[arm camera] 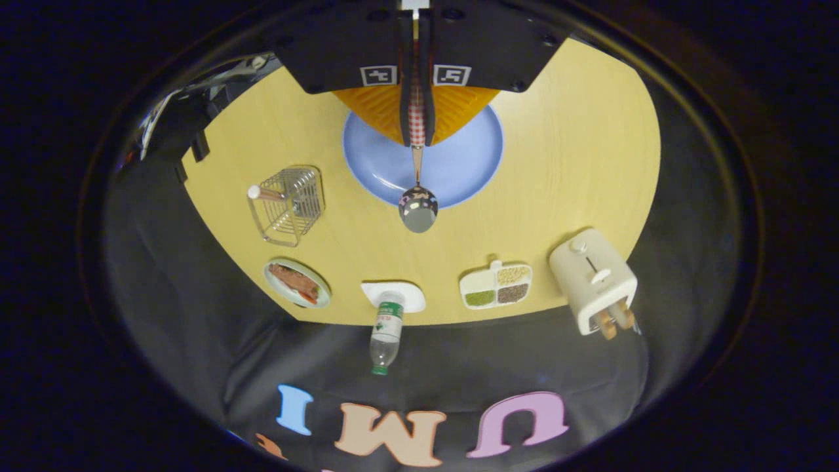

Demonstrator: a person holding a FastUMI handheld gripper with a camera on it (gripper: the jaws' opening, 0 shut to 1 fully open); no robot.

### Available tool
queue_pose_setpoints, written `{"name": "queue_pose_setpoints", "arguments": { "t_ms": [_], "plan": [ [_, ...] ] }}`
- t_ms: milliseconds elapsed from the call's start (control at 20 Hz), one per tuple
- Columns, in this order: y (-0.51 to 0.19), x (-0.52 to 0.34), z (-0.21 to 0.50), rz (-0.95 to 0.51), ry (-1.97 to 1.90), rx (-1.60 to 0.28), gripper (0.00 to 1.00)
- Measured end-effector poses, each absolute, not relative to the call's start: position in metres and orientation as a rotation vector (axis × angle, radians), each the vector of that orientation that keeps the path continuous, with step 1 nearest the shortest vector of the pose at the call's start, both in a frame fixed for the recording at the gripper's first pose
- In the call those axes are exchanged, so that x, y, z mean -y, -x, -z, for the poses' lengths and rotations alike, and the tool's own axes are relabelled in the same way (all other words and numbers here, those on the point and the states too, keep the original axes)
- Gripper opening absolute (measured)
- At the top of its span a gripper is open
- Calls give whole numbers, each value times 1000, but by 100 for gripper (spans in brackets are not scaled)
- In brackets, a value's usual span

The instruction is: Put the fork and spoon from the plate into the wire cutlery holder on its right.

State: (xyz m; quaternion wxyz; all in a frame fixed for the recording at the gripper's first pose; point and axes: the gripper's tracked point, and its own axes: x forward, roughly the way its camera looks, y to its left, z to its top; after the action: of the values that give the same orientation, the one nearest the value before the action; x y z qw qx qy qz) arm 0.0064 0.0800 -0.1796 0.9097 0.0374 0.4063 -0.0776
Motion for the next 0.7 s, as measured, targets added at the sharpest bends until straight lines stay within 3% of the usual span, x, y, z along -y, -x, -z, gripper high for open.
{"name": "queue_pose_setpoints", "arguments": {
  "t_ms": [700],
  "plan": [
    [-30, 37, 117, 440, -366, -1174, 6]
  ]
}}
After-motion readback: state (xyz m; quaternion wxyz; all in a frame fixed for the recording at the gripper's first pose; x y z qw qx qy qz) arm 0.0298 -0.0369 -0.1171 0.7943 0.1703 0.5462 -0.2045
